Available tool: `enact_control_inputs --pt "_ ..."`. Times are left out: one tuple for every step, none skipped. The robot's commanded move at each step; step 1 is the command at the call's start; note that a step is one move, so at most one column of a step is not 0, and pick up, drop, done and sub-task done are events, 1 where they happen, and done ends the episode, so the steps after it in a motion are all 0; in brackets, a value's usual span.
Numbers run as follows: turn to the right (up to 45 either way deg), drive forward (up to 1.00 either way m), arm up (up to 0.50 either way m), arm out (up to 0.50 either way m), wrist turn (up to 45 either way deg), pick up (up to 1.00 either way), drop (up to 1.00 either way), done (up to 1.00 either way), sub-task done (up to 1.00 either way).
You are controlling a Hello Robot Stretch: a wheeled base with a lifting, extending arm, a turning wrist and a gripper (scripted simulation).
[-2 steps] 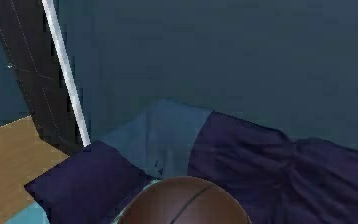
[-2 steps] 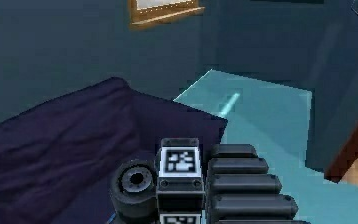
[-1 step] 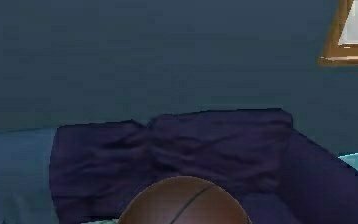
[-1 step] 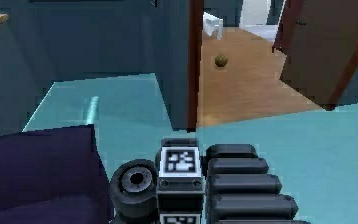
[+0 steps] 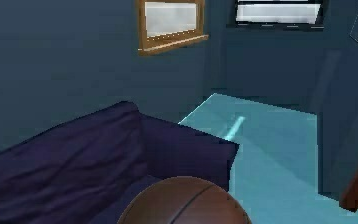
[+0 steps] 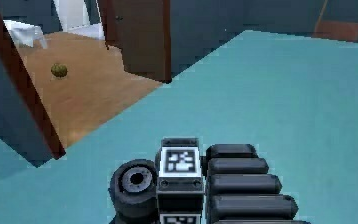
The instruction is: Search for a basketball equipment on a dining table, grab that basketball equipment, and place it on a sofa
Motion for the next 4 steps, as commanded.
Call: enact_control_inputs --pt "12.0 0.0 0.0 0.0 0.0 0.0 0.0 0.0 0.0" --pt "-45.0 0.0 0.0 0.0 0.0 0.0 0.0 0.0 0.0" --pt "-45.0 0.0 0.0 0.0 0.0 0.0 0.0 0.0 0.0" --pt "-39.0 0.0 0.0 0.0 0.0 0.0 0.0 0.0 0.0"
